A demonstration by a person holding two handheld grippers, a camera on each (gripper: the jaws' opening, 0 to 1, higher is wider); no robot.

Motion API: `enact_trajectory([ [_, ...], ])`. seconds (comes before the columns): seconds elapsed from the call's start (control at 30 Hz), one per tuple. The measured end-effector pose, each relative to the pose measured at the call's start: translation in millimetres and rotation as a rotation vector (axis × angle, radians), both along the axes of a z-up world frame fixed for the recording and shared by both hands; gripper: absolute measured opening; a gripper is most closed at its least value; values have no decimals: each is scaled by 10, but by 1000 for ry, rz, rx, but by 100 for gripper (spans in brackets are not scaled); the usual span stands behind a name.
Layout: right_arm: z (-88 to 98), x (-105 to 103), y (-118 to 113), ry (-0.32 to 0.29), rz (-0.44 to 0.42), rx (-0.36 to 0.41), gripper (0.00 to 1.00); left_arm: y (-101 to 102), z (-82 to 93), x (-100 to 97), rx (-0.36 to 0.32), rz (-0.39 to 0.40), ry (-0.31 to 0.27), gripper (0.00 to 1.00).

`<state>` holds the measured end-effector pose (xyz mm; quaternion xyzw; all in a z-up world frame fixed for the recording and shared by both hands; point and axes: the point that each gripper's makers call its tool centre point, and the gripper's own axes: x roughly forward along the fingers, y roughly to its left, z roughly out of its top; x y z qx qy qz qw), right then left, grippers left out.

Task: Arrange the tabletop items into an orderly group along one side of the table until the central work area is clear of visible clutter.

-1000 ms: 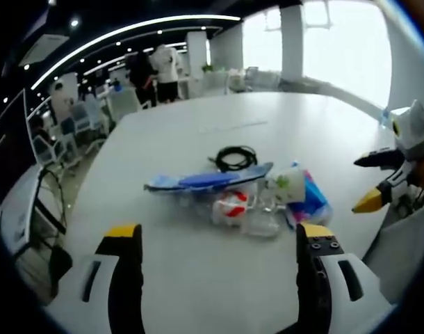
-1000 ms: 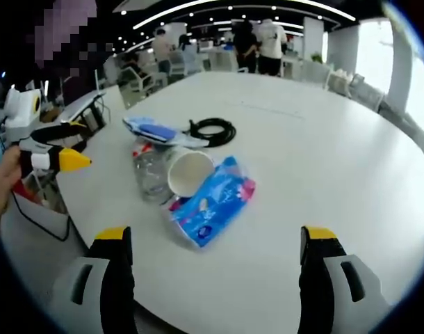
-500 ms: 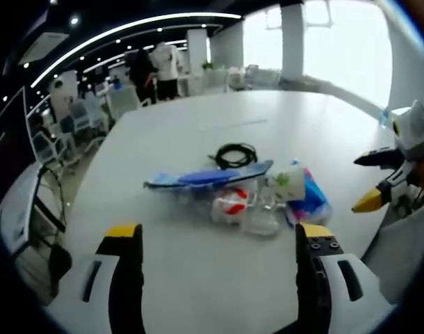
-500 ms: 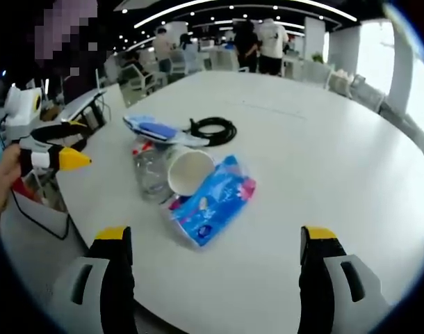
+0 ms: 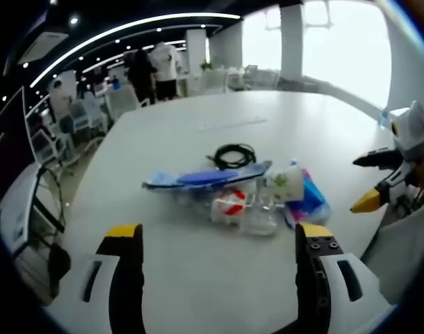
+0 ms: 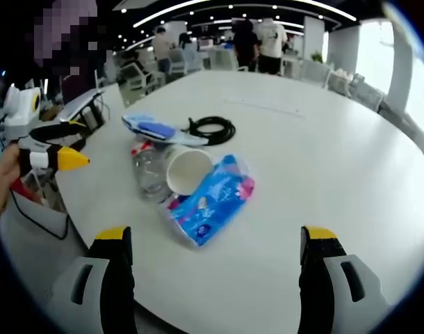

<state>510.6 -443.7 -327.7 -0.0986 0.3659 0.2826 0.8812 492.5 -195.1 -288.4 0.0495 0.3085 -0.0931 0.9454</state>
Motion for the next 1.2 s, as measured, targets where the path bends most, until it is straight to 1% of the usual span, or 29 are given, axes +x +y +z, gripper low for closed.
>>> enact_trajectory([
  [0.17, 6, -10, 26, -2, 11, 1, 99, -8, -4, -8, -4, 0, 5, 87],
  [0.33, 70, -3, 92, -30, 27, 25, 99, -2, 3, -17, -9, 4, 5, 87],
  [0.47, 119, 13, 162, -50, 41, 61, 99, 2, 7, -17, -11, 8, 2, 87],
  [0.53, 128, 8, 205, -48, 51, 78, 99, 0, 11, -16, -14, 8, 1, 87],
  [0.6, 162, 1, 289, -42, 63, 129, 99, 1, 23, -9, -23, 9, -4, 87],
  [0.67, 177, 7, 310, -47, 70, 137, 99, 4, 34, 0, -30, 12, -9, 87],
  [0.73, 222, 3, 361, -62, 94, 158, 99, 3, 31, -2, -34, 11, -9, 88],
  [0.8, 299, 18, 435, -67, 108, 217, 99, -7, 24, -6, -37, 7, -6, 89],
  [0.87, 308, 54, 441, -59, 107, 224, 99, -31, 30, -4, -42, -3, -8, 90],
  [1.0, 349, 116, 527, -78, 145, 225, 99, -34, 59, 4, -36, -11, -24, 92],
  [1.07, 347, 134, 571, -59, 152, 246, 99, -27, 71, 9, -43, -8, -29, 93],
  [1.2, 361, 177, 635, -55, 166, 260, 99, -16, 81, 8, -56, -2, -32, 94],
])
